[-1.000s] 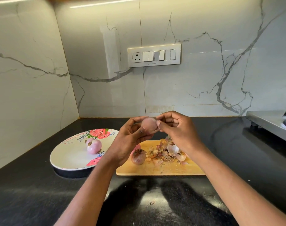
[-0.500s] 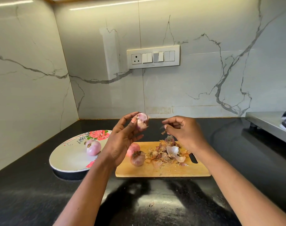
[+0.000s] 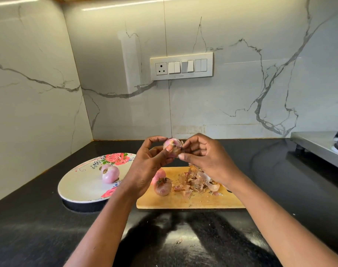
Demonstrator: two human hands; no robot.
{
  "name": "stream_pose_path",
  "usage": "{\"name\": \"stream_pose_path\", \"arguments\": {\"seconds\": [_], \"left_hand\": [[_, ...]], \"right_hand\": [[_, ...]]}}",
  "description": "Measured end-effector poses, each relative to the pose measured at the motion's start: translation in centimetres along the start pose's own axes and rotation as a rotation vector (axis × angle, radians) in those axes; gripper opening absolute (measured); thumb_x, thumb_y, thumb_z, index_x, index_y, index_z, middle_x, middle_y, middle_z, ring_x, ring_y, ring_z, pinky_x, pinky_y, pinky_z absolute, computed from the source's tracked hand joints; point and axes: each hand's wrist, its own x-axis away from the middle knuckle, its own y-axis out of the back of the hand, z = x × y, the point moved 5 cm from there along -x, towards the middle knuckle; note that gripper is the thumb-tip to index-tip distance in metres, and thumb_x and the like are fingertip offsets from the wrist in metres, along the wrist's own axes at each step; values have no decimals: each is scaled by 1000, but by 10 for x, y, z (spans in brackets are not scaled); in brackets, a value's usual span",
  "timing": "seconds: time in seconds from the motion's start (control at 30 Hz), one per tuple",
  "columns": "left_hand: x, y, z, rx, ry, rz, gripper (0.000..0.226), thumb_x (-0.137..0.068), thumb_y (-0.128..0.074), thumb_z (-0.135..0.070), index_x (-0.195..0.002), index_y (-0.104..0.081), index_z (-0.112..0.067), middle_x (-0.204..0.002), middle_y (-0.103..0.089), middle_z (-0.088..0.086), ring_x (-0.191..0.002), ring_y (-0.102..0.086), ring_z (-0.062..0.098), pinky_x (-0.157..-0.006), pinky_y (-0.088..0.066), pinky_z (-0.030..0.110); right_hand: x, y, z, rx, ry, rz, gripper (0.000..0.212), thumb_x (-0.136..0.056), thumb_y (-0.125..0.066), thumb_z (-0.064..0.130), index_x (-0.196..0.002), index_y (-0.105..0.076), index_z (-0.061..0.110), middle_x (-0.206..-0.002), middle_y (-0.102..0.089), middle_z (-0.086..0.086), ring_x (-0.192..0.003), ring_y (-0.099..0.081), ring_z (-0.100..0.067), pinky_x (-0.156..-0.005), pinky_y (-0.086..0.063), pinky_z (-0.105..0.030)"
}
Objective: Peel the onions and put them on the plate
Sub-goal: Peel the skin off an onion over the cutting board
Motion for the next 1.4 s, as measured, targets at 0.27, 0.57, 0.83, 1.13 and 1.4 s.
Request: {"name": "stream_pose_path", "arguments": {"seconds": [0.27, 0.57, 0.83, 1.13, 1.4], "left_hand": [[-1, 4, -2, 63, -15, -13, 47, -83, -63, -27, -128, -58, -16, -107, -75, 13, -96, -72, 25, -90, -60, 34], [-1, 1, 0, -14, -6, 22, 46, -82, -67, -22, -127, -59, -14, -114, -74, 11, -103, -73, 27, -91, -60, 35], [1, -5, 1, -169, -16, 143, 54, -84, -71, -23, -137, -60, -22, -124, -71, 2, -117, -65, 19, -98, -54, 33], [0, -5, 2, -89, 1, 140, 45, -86, -66, -23, -128, -59, -11, -117, -73, 12, -112, -70, 29, -98, -57, 39], [-1, -4, 6, -111, -10, 133, 40, -93, -62, -23, -132, -59, -11, -122, -72, 13, -114, -69, 29, -101, -55, 40]], "right_hand": [[2, 8, -17, 464, -42, 47, 4, -91, -75, 19, -94, -75, 21, -83, -72, 10, -74, -65, 6, -66, -46, -8], [1, 20, 9, 264, 142, -144, 23, -91, -74, 26, -114, -74, 28, -102, -73, 18, -93, -67, 6, -77, -52, -10], [0, 14, 12, 284, 302, -122, 25, -85, -75, 29, -108, -78, 23, -103, -76, 9, -96, -71, -8, -81, -60, -31], [4, 16, 16, 366, 368, -156, 19, -85, -76, 25, -101, -80, 15, -92, -77, 6, -86, -72, -3, -75, -59, -28], [6, 10, 13, 356, 354, -157, 14, -88, -77, 12, -102, -78, 12, -91, -76, 6, -82, -72, -4, -71, -61, -23]]}}
